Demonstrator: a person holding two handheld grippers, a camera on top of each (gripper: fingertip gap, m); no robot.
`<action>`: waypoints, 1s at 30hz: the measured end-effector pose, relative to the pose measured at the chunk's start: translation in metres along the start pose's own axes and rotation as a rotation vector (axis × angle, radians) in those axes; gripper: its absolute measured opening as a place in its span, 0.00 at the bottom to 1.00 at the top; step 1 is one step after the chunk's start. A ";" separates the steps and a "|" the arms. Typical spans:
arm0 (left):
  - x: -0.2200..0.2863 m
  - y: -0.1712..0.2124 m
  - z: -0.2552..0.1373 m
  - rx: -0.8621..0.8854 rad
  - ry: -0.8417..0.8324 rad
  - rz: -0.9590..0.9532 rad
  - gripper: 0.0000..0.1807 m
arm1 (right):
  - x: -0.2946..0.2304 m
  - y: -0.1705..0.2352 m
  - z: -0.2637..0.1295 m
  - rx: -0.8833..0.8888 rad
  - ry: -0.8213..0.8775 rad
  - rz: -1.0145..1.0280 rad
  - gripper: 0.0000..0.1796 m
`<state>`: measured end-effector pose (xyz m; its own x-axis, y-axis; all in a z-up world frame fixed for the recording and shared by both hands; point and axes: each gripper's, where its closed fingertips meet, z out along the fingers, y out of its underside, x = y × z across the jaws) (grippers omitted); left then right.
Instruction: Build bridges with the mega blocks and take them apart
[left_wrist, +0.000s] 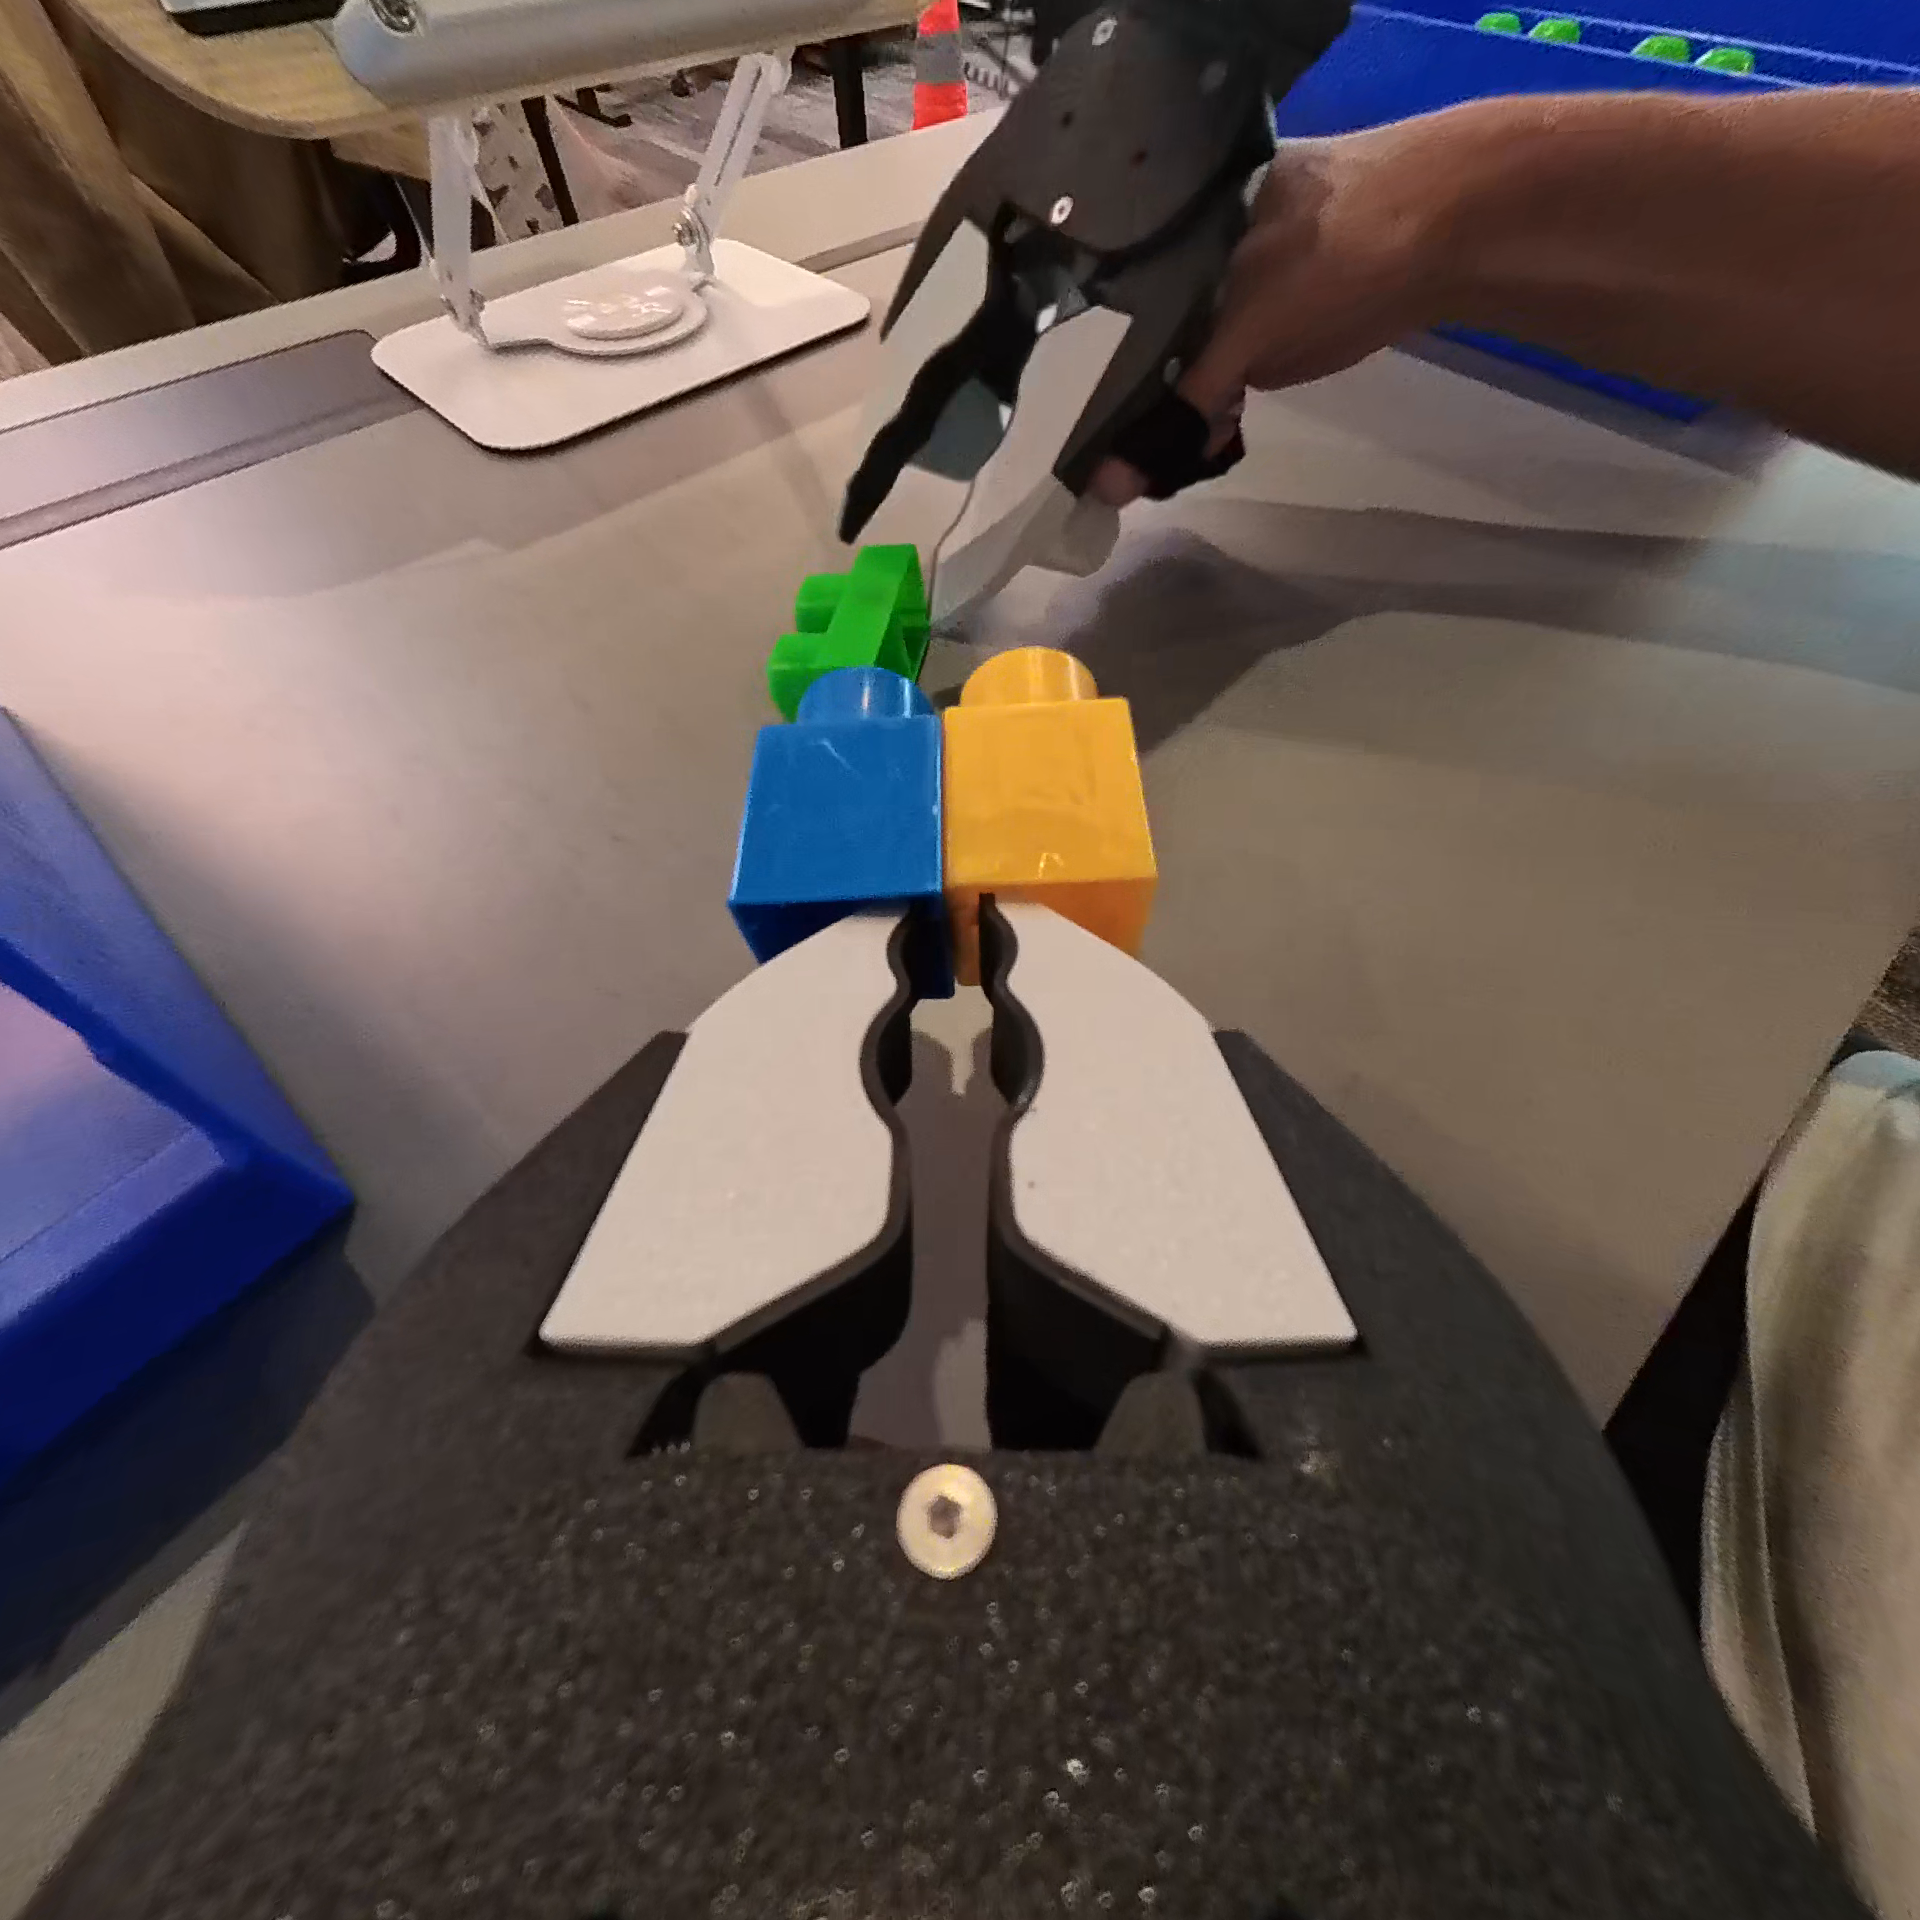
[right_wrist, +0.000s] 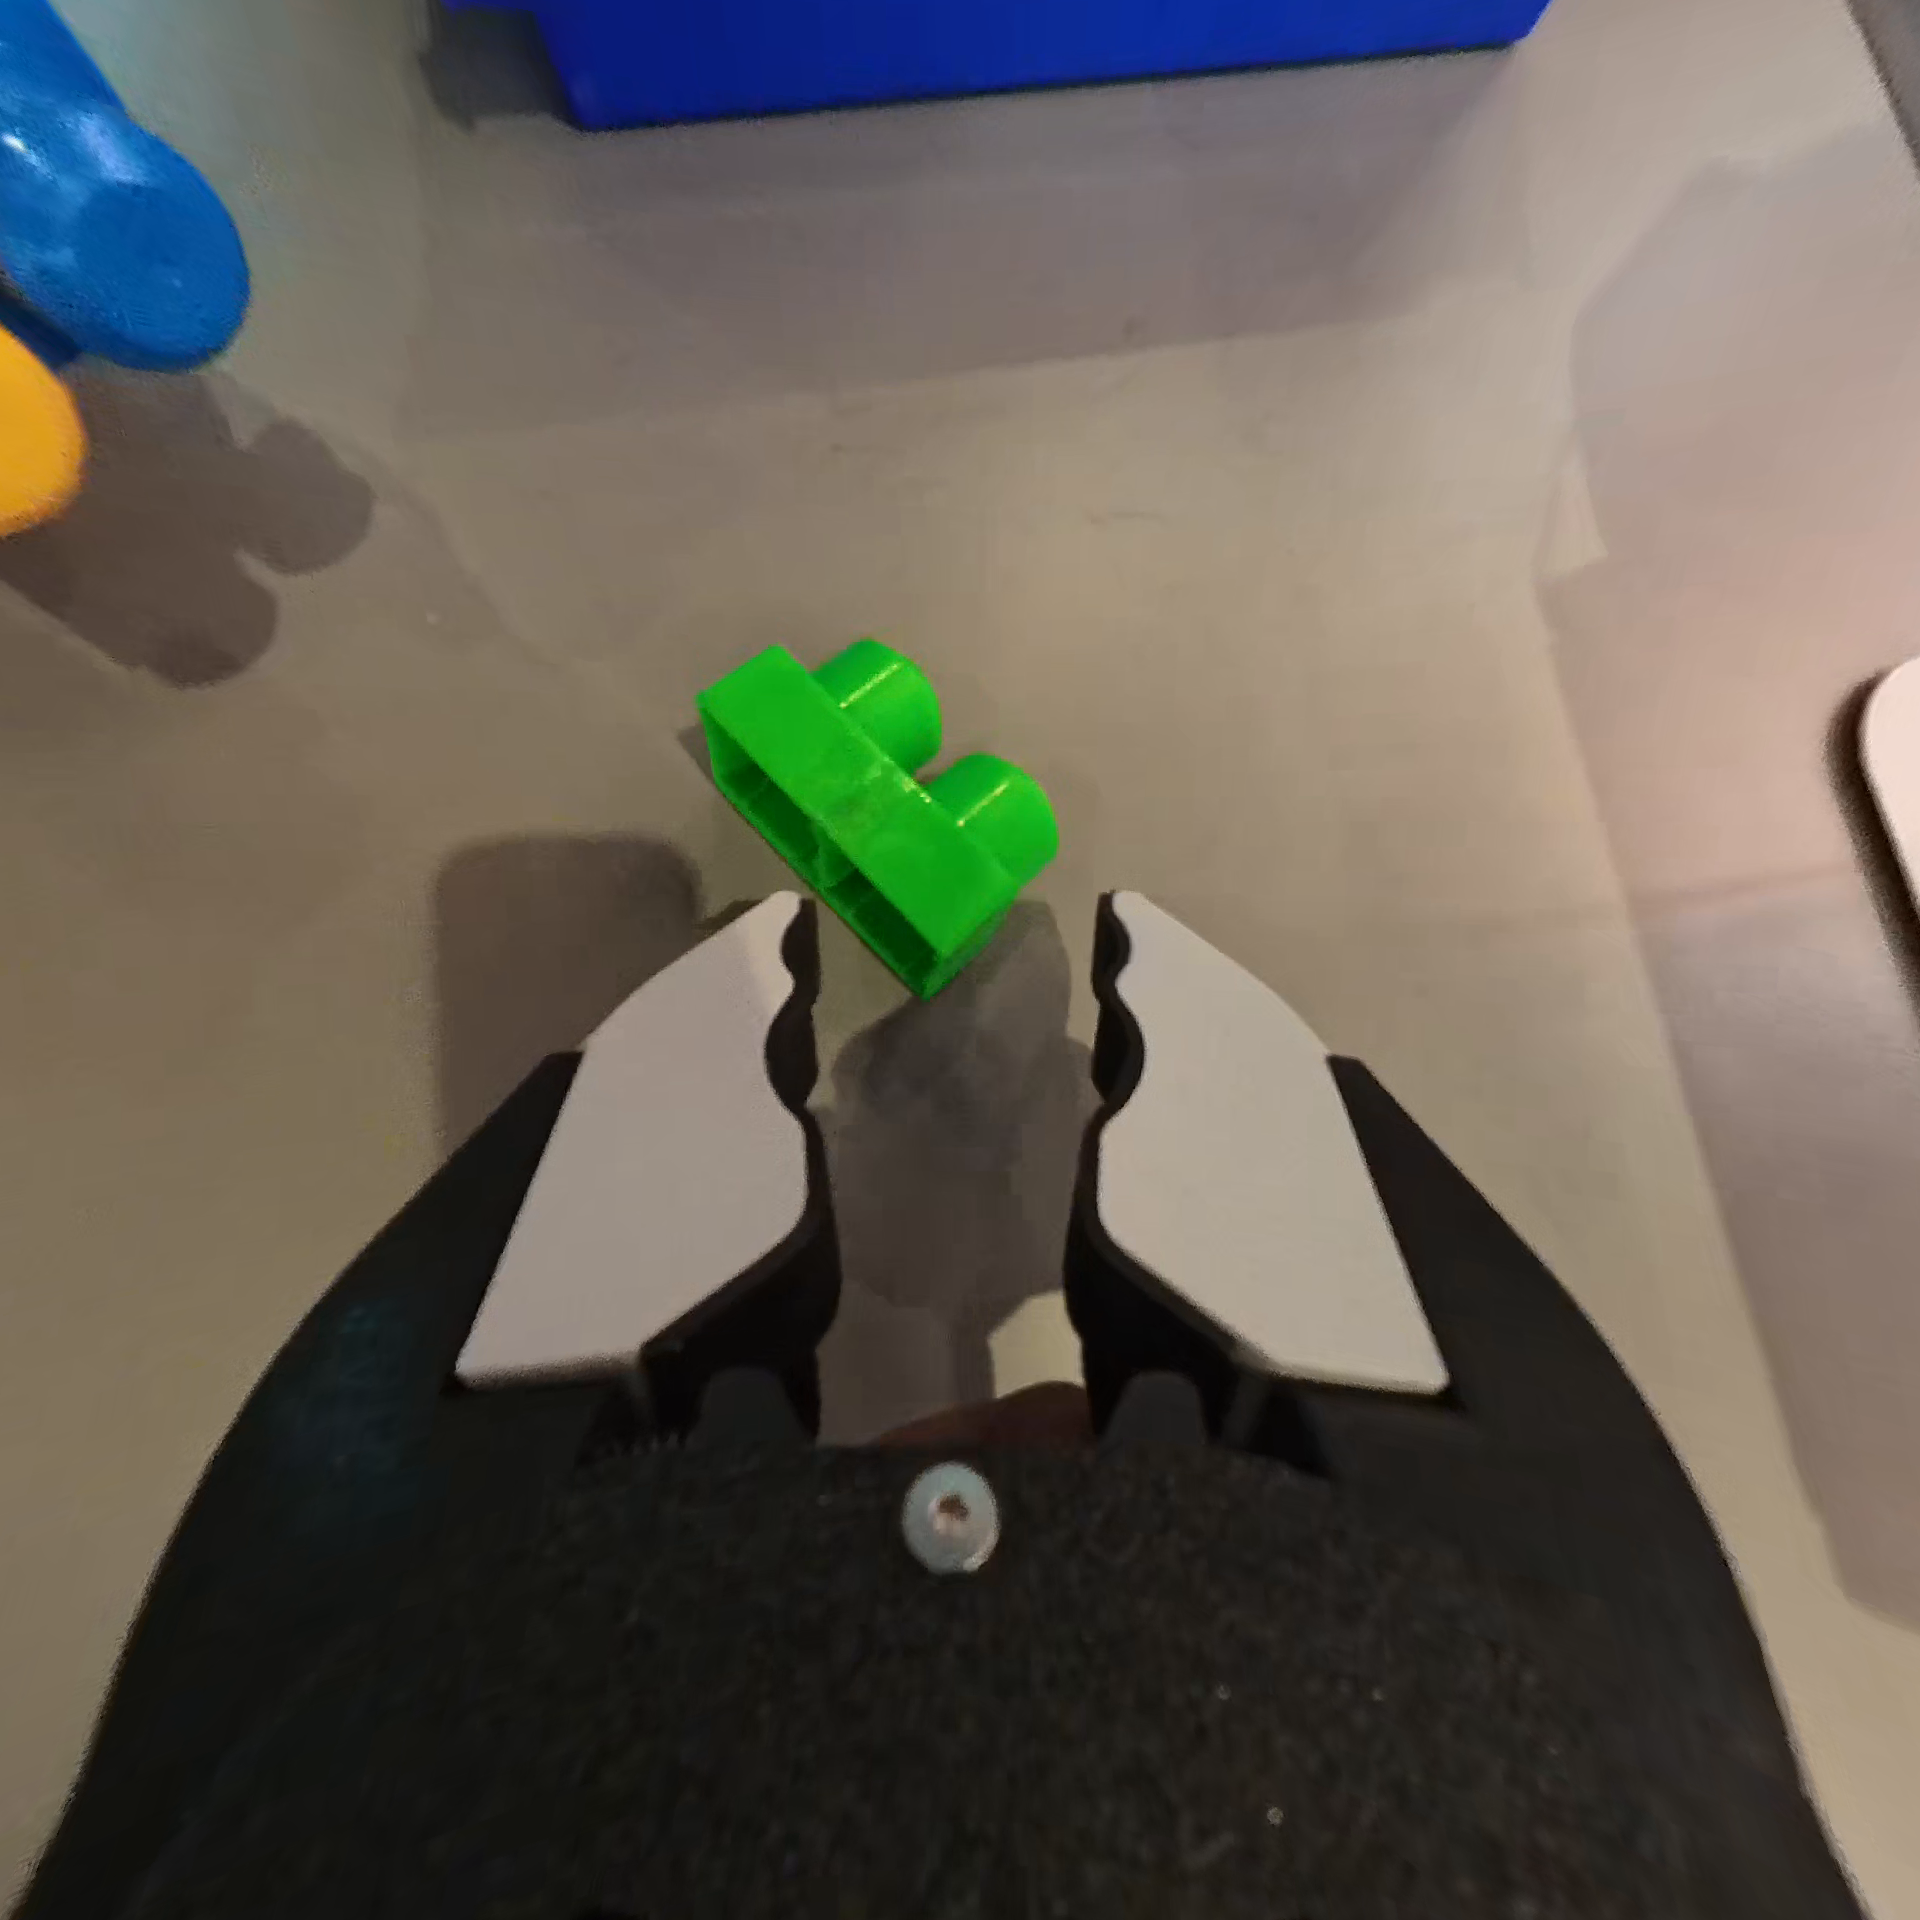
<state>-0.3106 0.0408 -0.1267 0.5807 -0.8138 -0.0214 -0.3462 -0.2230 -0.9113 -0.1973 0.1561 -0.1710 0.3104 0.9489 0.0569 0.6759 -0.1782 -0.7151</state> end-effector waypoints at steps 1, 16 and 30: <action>0.000 0.000 0.000 -0.001 0.000 0.000 0.05 | 0.002 0.002 0.004 -0.007 -0.004 -0.002 0.25; 0.017 0.002 0.010 -0.018 0.055 0.023 0.05 | 0.037 0.089 -0.094 -0.119 0.652 0.307 0.04; 0.038 -0.005 0.020 -0.017 0.126 0.046 0.05 | -0.066 0.104 -0.105 0.033 0.501 0.607 0.22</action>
<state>-0.2726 0.0216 -0.1312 0.4674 -0.8840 -0.0103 -0.3835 -0.1923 -0.9033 -0.0769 0.0479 -0.1760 0.8883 0.4567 -0.0486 0.2742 -0.6123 -0.7416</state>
